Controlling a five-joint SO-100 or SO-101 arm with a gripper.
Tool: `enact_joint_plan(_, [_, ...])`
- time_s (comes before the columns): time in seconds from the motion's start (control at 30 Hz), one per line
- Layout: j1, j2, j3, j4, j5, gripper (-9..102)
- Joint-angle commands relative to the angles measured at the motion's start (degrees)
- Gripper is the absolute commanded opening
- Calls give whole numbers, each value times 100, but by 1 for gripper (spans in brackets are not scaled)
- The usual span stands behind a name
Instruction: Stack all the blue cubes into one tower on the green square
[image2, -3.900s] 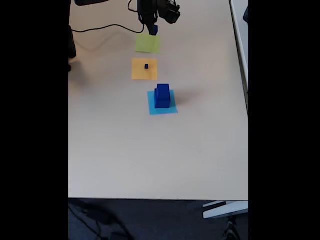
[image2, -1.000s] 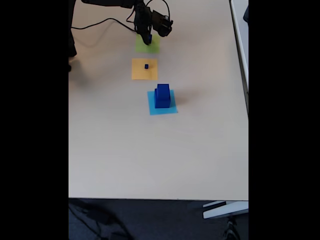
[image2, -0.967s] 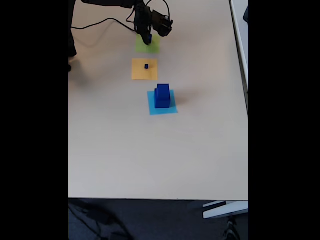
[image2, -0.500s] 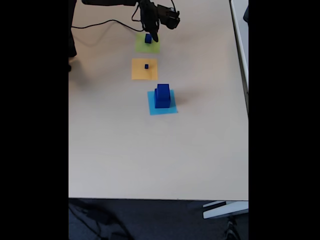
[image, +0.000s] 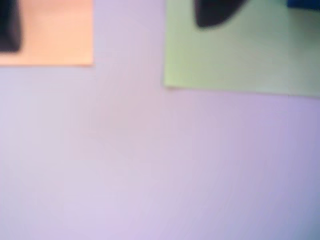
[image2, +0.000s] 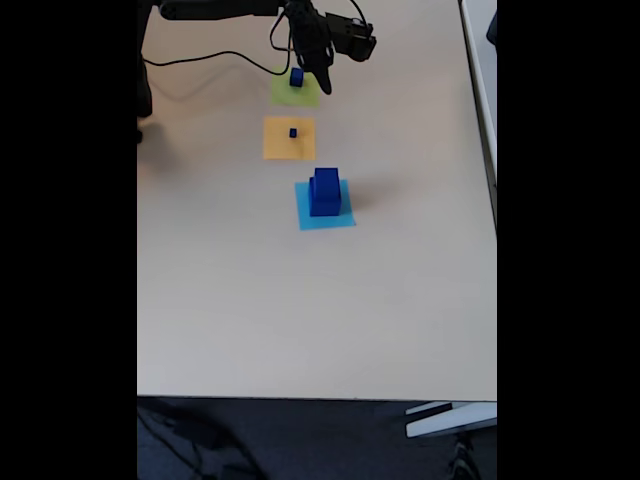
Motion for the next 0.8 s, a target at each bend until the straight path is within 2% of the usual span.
enact_joint_plan(0.0, [220, 677, -132, 70, -272, 17])
enact_joint_plan(0.23, [545, 1037, 791, -35, -475, 17])
enact_joint_plan(0.77, [589, 1072, 1951, -694, -642, 16])
